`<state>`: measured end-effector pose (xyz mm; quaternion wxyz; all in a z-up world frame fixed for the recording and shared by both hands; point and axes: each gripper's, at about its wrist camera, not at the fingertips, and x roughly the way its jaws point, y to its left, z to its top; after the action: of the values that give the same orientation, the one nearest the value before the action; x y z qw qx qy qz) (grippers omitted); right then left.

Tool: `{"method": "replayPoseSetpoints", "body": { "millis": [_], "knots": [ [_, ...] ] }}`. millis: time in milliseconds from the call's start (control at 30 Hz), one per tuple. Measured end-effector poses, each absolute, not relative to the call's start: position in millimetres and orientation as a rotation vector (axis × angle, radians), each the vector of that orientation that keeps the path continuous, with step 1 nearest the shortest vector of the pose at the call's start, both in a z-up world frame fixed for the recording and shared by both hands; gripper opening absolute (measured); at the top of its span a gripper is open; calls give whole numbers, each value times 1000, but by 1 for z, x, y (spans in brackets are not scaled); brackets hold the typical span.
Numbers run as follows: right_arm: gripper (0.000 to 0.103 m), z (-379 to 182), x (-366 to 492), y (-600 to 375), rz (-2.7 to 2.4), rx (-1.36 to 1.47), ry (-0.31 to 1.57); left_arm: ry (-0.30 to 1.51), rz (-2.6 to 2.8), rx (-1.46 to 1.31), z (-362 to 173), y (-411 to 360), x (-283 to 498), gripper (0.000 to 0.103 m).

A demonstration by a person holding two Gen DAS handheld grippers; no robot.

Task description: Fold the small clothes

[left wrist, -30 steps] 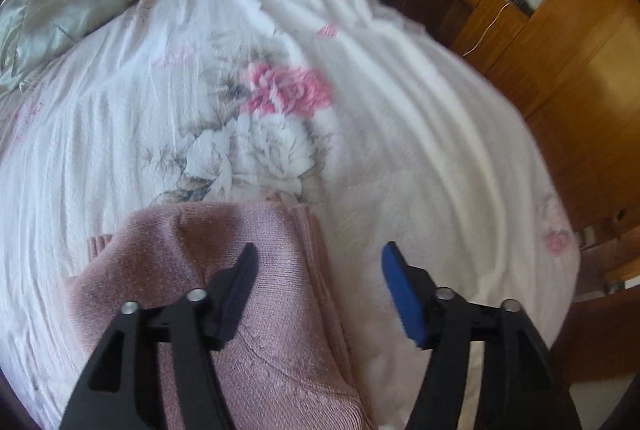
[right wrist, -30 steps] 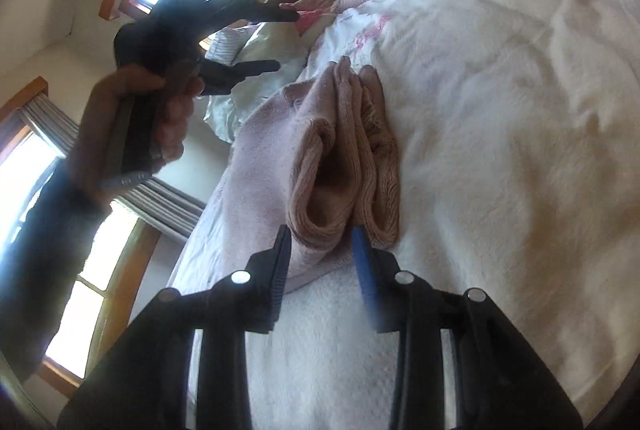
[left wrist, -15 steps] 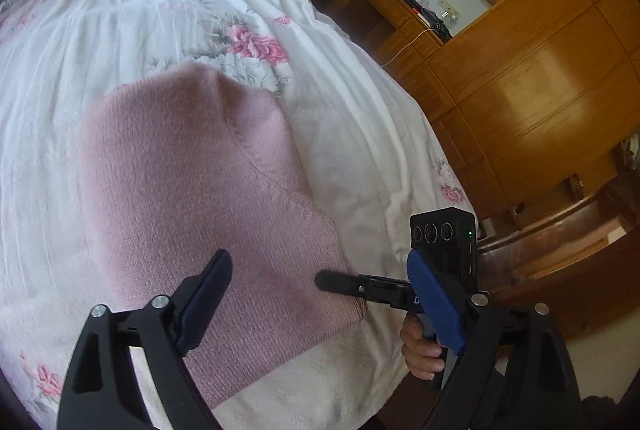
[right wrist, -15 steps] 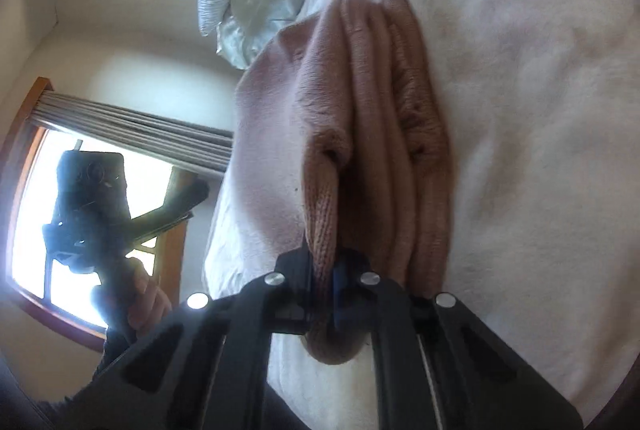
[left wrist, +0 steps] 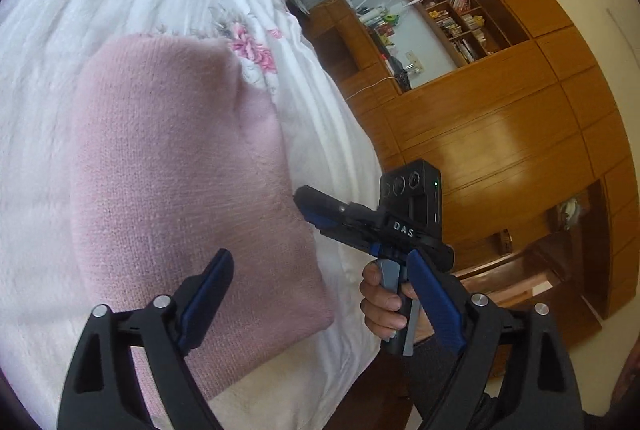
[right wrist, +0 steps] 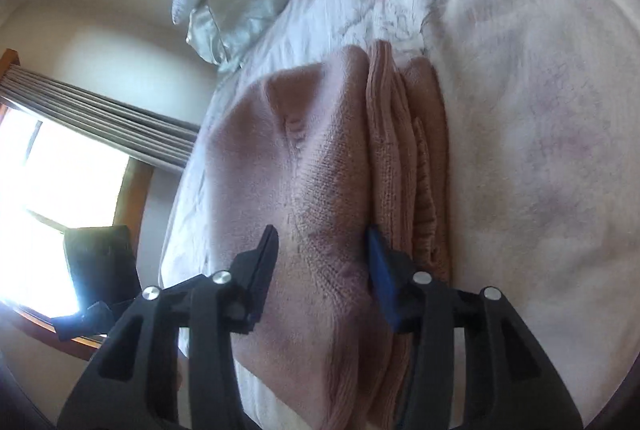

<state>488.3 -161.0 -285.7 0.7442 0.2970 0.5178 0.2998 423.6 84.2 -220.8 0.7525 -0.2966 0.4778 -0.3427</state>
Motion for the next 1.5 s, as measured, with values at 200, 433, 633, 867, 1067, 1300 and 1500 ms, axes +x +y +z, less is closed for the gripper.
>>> {"method": "replayPoseSetpoints", "body": {
  "millis": [200,433,633,867,1067,1300,1500],
  "knots": [
    [11,-264,447,-156,466,295,909,1131,-753,-720,-260,85,435,70],
    [39,-276,470,-188,609,610,963,954,-810,-764,-203,111,456,85],
    [8,-268,525,-170,605,618,1046,1066,-686,-830,-244,128,509,80],
    [8,-276,520,-171,511,397,952,1055,-672,-819,-238,136,519,69],
    [19,-243,552,-188,615,642,878,976,-780,-667,-187,116,537,76],
    [0,-298,593,-162,582,604,1084,1103,-609,-697,-250,121,577,51],
    [8,-267,560,-172,720,668,1022,1055,-696,-706,-220,128,549,64]
  ]
}}
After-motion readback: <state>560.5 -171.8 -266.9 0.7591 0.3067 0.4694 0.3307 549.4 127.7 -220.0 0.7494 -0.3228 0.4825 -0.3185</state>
